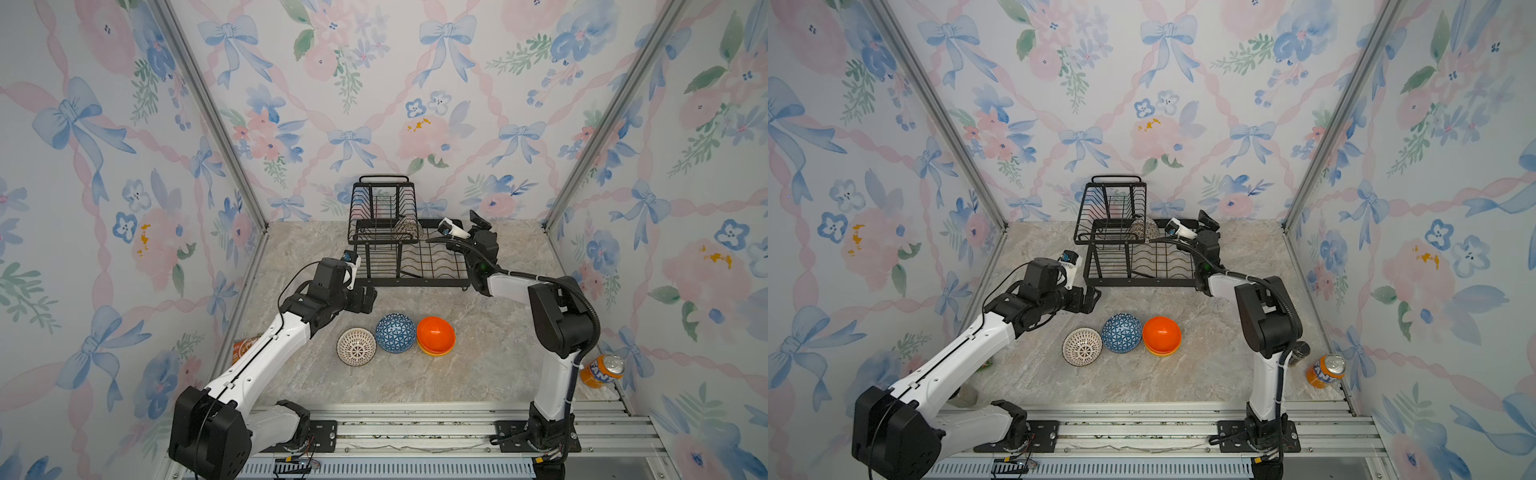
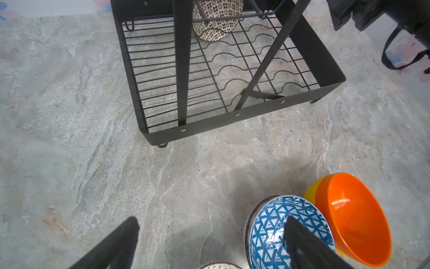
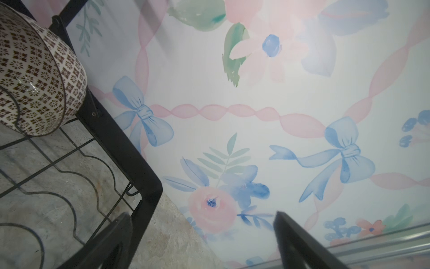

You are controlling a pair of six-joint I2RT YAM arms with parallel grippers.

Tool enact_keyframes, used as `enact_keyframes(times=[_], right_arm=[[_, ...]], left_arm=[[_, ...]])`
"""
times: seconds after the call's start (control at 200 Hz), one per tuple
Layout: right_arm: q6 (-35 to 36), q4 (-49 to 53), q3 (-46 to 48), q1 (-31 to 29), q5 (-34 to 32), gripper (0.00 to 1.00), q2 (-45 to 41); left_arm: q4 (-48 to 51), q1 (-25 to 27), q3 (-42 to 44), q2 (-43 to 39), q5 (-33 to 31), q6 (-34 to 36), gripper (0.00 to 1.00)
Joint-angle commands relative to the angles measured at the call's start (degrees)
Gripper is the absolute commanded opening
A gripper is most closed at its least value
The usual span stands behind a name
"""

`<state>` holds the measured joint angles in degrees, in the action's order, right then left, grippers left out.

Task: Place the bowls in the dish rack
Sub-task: 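Open the right gripper and withdraw it from the rack toward the table, then lower the left gripper onto the blue triangle-patterned bowl rim while the right gripper hovers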

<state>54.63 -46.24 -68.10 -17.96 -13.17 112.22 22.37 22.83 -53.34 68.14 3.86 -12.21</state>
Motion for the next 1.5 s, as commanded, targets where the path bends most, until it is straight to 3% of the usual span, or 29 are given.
enact_keyframes(times=[0.0, 0.125, 0.29, 0.365, 0.555, 0.655, 0.89, 1.13, 1.495], right_arm=[[-9.74, 7.12, 2.40, -0.23, -2.99, 0.97, -5.96], [-17.66, 16.63, 3.68, -0.79, -6.44, 0.97, -12.41], [-33.09, 49.12, -4.52, -1.09, -9.94, 0.97, -17.85], [-35.77, 52.88, -3.05, -2.35, -9.09, 0.97, -21.33], [-50.47, 68.61, -3.20, -2.46, 4.53, 0.97, -26.89], [-54.53, 73.94, -2.84, -3.46, 6.96, 0.97, -28.25], [-61.05, 76.37, 2.02, -6.20, 13.28, 0.97, -33.56], [-63.84, 79.96, 2.12, -9.38, 10.90, 0.97, -34.57], [-62.47, 80.31, -0.08, -10.26, 10.40, 0.97, -31.22]], left_arm=[[-0.65, -0.33, 1.26, -1.59, -1.19, -0.67, 0.98], [-0.75, -0.28, 1.79, -2.21, -1.61, -1.18, 0.98], [-2.62, 0.19, 3.53, -3.74, -2.37, -2.68, 0.98], [-2.86, 0.71, 3.99, -3.89, -2.58, -2.82, 0.98], [-2.77, 2.71, 5.46, -3.03, -2.89, -2.48, 0.98], [-2.77, 4.35, 6.18, -3.26, -2.96, -2.13, 0.98], [-2.71, 9.06, 7.43, -2.52, -2.26, -2.01, 0.98], [-2.68, 11.00, 8.94, -0.03, -1.57, -4.25, 0.96], [-3.26, 11.71, 8.70, 5.39, -1.06, -5.21, 0.68]])
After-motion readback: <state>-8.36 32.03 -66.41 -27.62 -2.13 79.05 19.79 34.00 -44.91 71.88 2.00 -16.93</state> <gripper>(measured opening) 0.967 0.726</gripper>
